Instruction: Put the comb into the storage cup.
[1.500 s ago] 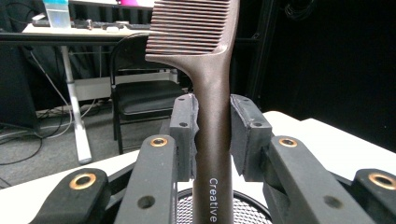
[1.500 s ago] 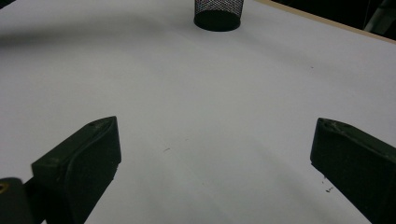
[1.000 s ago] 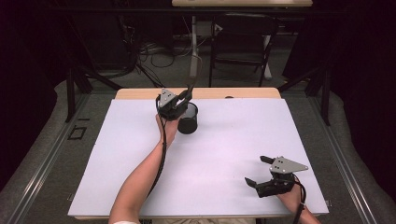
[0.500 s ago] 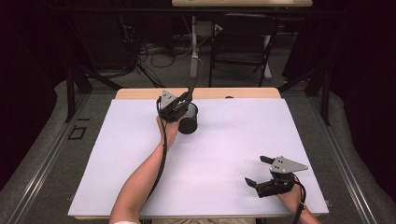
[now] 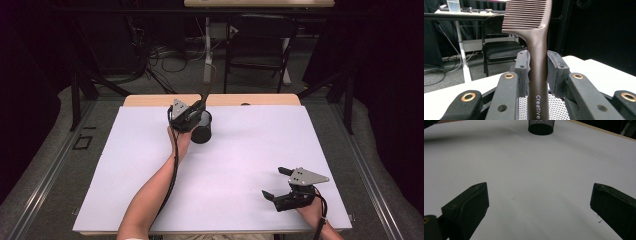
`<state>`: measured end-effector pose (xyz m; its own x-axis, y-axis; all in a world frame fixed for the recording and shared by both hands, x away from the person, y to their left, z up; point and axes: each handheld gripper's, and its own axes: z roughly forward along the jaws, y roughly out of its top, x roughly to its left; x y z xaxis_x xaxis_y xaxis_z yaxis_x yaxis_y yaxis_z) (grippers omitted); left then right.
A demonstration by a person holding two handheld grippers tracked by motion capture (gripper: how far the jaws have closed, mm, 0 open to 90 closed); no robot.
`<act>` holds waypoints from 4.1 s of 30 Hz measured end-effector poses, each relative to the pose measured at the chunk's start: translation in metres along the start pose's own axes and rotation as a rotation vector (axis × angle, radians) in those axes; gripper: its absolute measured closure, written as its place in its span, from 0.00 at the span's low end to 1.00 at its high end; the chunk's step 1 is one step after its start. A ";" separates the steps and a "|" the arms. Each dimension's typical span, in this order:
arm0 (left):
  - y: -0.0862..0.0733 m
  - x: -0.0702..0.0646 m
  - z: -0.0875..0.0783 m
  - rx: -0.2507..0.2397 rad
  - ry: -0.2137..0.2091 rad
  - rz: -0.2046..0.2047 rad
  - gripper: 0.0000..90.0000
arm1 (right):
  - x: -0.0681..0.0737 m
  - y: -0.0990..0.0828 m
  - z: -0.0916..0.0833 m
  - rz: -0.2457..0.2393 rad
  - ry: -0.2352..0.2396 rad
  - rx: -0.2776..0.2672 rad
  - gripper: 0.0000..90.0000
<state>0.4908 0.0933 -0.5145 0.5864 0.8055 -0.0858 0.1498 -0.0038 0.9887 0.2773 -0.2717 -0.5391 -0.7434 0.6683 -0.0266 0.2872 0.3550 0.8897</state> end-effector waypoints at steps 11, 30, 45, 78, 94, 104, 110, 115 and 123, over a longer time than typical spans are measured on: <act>-0.005 -0.001 0.001 0.015 0.006 0.003 0.81 | 0.000 0.000 0.000 0.001 0.001 0.001 0.02; -0.004 -0.005 -0.003 0.047 0.022 0.025 0.81 | 0.000 0.000 -0.001 -0.001 0.002 -0.006 0.02; -0.013 -0.005 -0.005 0.067 0.036 0.024 0.80 | -0.001 0.000 -0.001 -0.001 0.001 -0.004 0.02; 0.016 -0.010 -0.041 0.243 -0.052 0.121 0.05 | 0.000 0.000 0.000 0.000 -0.001 -0.001 0.02; 0.019 -0.002 -0.064 0.323 -0.074 0.105 0.00 | 0.000 0.000 -0.001 -0.002 -0.002 0.003 0.02; 0.021 -0.001 -0.081 0.385 -0.087 0.116 0.00 | 0.001 0.000 0.000 -0.005 0.003 0.012 0.02; 0.019 0.001 -0.096 0.404 -0.082 0.120 0.00 | 0.000 0.000 0.000 0.003 0.000 0.010 0.02; 0.018 0.003 -0.105 0.431 -0.078 0.126 0.00 | 0.001 0.000 -0.001 0.002 0.002 0.007 0.02; 0.016 0.004 -0.118 0.442 -0.080 0.121 0.00 | 0.001 0.000 -0.001 0.004 0.002 0.007 0.02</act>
<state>0.4017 0.1659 -0.4844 0.6772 0.7358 0.0004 0.3917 -0.3609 0.8464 0.2764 -0.2718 -0.5387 -0.7433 0.6686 -0.0219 0.2948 0.3568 0.8864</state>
